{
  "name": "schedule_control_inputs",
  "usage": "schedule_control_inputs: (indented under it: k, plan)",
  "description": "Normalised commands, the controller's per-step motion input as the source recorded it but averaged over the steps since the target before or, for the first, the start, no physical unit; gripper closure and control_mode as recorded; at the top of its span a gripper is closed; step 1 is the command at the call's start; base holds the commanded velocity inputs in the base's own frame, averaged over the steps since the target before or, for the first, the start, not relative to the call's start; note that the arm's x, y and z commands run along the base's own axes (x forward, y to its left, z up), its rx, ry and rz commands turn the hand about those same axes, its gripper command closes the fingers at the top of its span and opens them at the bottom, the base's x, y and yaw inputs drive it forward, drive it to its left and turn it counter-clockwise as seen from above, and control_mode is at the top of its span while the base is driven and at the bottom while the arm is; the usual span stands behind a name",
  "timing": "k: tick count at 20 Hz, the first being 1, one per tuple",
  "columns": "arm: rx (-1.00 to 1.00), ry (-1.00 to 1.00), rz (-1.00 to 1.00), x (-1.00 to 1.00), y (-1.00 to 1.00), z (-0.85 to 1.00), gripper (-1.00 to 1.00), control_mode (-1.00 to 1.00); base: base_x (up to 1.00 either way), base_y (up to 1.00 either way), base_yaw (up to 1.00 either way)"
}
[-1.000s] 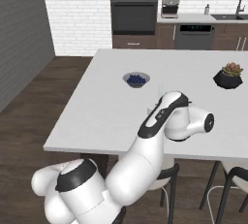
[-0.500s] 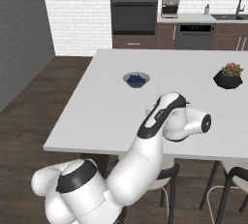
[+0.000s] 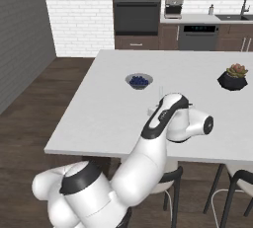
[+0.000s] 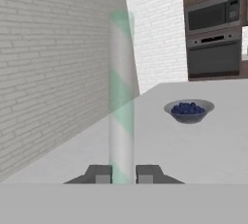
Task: Take a straw from the drawer in front and place it inside the glass cup on the dining counter.
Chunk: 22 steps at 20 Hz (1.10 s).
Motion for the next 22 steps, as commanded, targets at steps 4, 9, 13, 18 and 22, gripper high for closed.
schedule_control_inputs:
  k: [4,9,13,18,22]
  plan:
    - [0.05,0.00,0.00,0.13,0.00,-0.04,1.00,-1.00,0.00,0.00,0.00]
    - [0.05,0.00,0.00,0.14,0.00,-0.07,1.00,-1.00,0.00,0.00,0.00]
    - [0.02,-0.03,0.00,0.11,-0.02,-0.12,1.00,-1.00,0.00,0.00,0.00]
    - [0.04,-0.03,0.00,0.04,-0.17,-0.06,1.00,-1.00,0.00,0.00,0.00]
    - [0.05,0.00,0.00,0.01,-0.22,-0.03,1.00,-1.00,0.00,0.00,0.00]
